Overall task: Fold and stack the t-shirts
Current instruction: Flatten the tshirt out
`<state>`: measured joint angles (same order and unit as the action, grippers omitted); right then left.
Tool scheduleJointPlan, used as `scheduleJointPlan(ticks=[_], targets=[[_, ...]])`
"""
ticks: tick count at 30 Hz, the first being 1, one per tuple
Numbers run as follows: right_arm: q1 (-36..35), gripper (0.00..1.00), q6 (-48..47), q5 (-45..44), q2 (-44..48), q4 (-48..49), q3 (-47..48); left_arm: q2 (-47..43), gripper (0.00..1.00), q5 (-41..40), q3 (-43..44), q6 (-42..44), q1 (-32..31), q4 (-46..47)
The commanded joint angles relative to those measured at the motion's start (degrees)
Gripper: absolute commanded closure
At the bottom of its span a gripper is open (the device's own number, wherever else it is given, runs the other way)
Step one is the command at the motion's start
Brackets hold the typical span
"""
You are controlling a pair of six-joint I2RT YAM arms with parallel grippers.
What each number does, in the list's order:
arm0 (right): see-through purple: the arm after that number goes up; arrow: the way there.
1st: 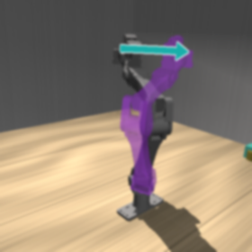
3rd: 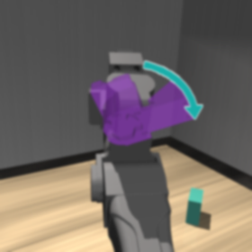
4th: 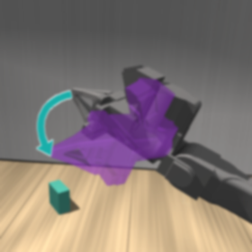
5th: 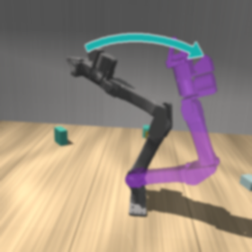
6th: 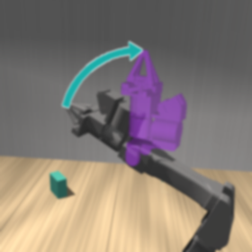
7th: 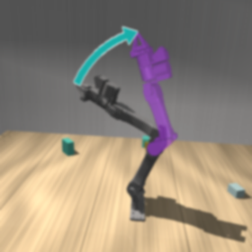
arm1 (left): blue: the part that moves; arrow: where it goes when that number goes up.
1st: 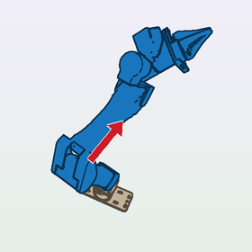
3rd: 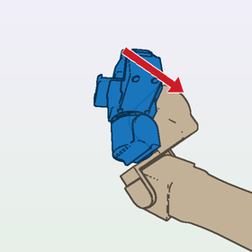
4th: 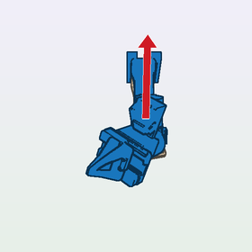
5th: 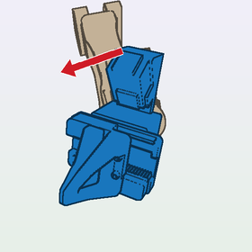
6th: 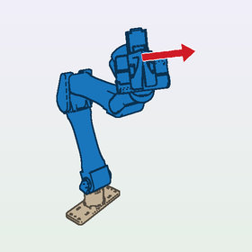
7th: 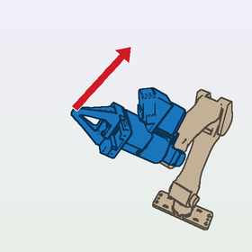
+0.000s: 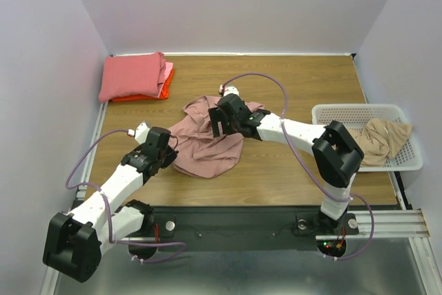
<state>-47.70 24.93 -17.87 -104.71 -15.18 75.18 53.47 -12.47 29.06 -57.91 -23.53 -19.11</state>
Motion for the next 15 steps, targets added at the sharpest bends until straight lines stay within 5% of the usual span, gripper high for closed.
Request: scheduleJointPlan(ticks=[1,4,12,13,15], targets=[[-0.20,0.11,-8.92,11.78,-2.33,4.19,4.18,-0.04,1.00,-1.15,-0.85,-0.01,-0.03,-0.84],[-0.20,0.11,-11.21,12.16,-4.01,4.28,5.50,0.40,1.00,-1.15,-1.28,0.08,-0.03,-0.58],[-0.11,0.19,-12.01,-3.57,-12.88,4.28,13.31,0.49,1.00,-1.68,-0.94,0.43,-0.03,-0.75],[-0.20,0.23,-12.01,-4.45,-13.76,4.37,14.20,0.49,1.00,-1.77,-0.93,0.43,-0.03,-0.84],[-0.11,0.49,-12.01,-7.43,-14.56,4.28,15.96,0.23,1.00,-2.55,-0.58,0.43,-0.03,-1.45]])
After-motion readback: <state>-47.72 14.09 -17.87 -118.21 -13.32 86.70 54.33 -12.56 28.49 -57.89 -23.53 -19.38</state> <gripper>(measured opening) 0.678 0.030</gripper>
